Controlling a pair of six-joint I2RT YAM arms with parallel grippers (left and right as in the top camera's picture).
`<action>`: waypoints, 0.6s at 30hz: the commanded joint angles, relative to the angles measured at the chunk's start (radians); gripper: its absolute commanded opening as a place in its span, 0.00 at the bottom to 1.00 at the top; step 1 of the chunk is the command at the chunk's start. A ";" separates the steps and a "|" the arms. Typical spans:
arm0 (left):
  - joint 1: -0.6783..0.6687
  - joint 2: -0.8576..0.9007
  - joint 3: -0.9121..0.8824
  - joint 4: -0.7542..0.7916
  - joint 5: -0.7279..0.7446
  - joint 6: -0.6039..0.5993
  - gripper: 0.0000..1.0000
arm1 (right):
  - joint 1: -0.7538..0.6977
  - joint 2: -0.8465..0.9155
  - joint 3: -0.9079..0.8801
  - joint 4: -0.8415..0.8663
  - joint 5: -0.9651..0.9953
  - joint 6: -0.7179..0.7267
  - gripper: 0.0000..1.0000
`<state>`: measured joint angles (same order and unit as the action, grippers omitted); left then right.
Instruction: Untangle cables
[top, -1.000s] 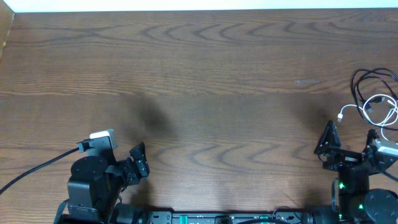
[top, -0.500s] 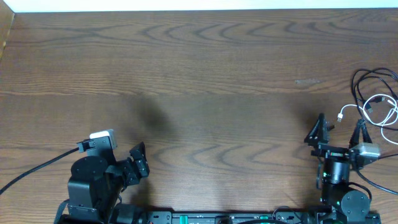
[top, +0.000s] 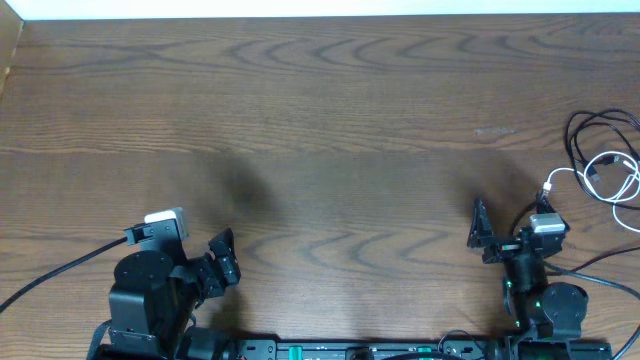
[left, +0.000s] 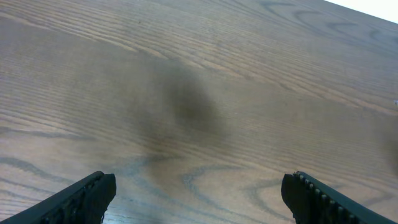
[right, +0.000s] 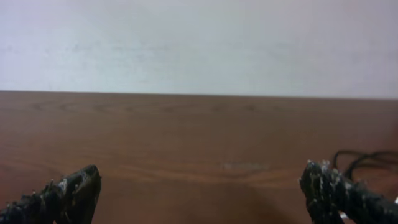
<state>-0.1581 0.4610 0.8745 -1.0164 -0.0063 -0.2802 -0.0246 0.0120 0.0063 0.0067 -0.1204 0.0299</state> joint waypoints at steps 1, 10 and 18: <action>0.002 -0.003 -0.004 0.000 -0.006 0.016 0.91 | 0.043 -0.007 -0.001 -0.004 0.045 -0.080 0.99; 0.002 -0.003 -0.004 0.000 -0.006 0.016 0.91 | 0.102 -0.007 -0.001 -0.084 0.122 -0.079 0.99; 0.002 -0.003 -0.004 0.000 -0.006 0.016 0.90 | 0.090 -0.007 -0.001 -0.082 0.121 -0.012 0.99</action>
<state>-0.1581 0.4610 0.8745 -1.0172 -0.0063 -0.2802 0.0711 0.0116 0.0063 -0.0708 -0.0109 -0.0051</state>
